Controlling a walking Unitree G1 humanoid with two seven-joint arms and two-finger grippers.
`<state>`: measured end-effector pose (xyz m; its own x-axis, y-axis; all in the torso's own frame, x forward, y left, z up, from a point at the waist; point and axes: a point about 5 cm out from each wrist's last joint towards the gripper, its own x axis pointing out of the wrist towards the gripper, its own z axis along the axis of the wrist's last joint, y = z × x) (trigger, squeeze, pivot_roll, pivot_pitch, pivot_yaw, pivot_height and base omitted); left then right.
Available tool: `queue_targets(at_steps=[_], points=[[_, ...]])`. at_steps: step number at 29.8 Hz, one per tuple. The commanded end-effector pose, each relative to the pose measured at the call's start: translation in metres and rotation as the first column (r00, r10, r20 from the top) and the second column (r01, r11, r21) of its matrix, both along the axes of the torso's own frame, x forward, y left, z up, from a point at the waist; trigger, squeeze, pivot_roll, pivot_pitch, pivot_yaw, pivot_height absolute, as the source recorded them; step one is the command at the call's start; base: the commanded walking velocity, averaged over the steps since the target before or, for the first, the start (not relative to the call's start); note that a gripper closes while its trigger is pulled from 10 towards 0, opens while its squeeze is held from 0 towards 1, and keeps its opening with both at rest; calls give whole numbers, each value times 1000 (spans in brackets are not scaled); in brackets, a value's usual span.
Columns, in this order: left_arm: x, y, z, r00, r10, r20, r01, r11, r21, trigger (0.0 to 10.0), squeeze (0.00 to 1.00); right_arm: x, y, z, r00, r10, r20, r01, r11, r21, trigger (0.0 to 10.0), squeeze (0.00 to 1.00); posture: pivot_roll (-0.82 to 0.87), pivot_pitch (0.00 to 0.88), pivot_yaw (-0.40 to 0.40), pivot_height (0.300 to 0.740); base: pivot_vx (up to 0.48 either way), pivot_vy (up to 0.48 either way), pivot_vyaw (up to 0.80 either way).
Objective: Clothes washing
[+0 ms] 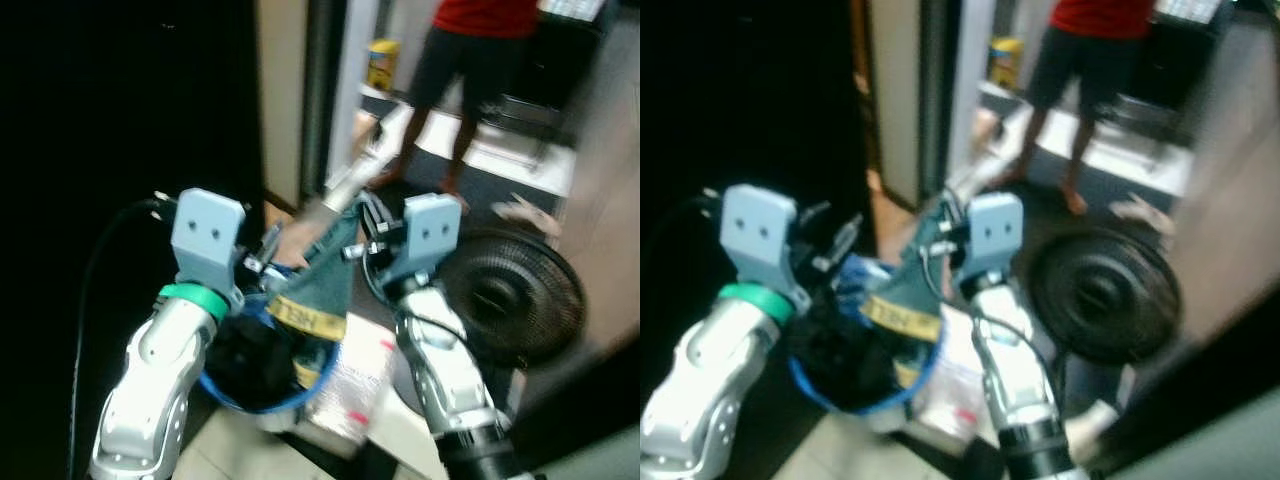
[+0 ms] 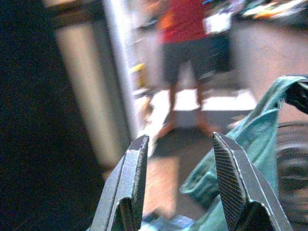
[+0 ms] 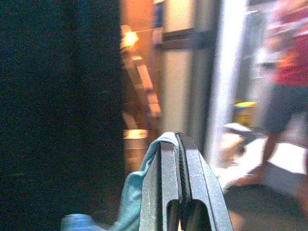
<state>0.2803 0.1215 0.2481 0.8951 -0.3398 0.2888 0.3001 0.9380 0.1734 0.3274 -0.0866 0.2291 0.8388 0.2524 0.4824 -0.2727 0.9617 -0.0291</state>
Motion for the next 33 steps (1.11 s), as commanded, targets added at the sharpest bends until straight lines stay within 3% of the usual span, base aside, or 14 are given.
queue_targets(at_steps=[1, 33], points=[[-1, -2, -1, 1000, -15, -8, 15, 1000, -1, 10000, 0, 1, -2, 1, 1000, -9, 3, 9, 1000, 26, 10000, 0, 134, 87, 8, 740, 0, 0, -800], [0, -1, 1, 1000, -11, -2, 11, 1000, 11, 10000, 0, 1, 1, 5, 1000, -3, 14, 2, 999, 43, 10000, 0, 140, 93, 16, 740, 0, 0, -800]])
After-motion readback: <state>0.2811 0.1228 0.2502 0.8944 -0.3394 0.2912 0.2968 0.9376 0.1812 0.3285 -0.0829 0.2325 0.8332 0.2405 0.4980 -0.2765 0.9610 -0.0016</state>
